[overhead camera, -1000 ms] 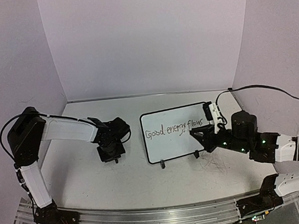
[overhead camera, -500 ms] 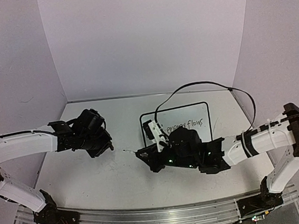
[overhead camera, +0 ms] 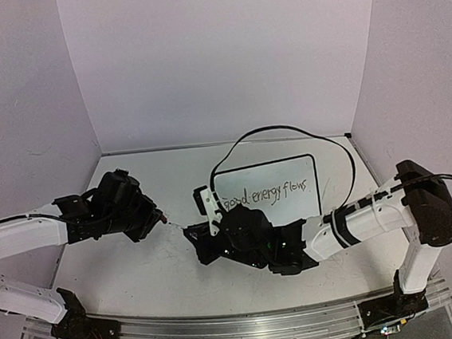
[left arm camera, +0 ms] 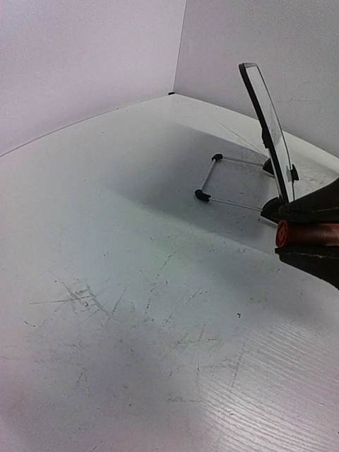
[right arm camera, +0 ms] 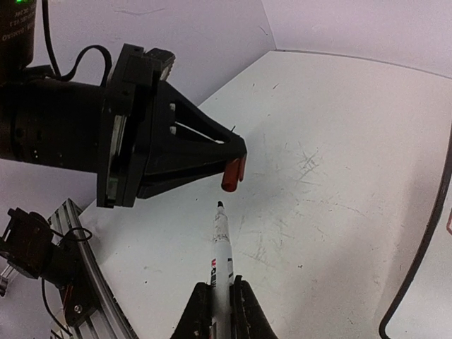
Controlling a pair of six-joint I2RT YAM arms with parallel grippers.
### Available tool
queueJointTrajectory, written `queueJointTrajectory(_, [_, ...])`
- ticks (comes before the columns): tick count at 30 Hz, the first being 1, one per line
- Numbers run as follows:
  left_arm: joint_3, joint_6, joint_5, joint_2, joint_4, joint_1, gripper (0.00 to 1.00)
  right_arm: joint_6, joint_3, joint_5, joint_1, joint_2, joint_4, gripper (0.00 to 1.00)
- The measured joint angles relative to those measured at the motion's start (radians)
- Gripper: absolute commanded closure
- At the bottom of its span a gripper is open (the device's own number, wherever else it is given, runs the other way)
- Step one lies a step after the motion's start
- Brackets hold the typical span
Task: Write a sentence on the whiteboard
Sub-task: Insert the whiteboard marker without the cap into the pen cap.
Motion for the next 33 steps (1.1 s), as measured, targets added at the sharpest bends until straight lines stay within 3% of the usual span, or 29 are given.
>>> queueJointTrajectory(33, [-0.017,-0.027,0.018,-0.013,0.062,0.000,1.00,0.003,0.067,0.080,0.002,0.056,-0.002,1.00])
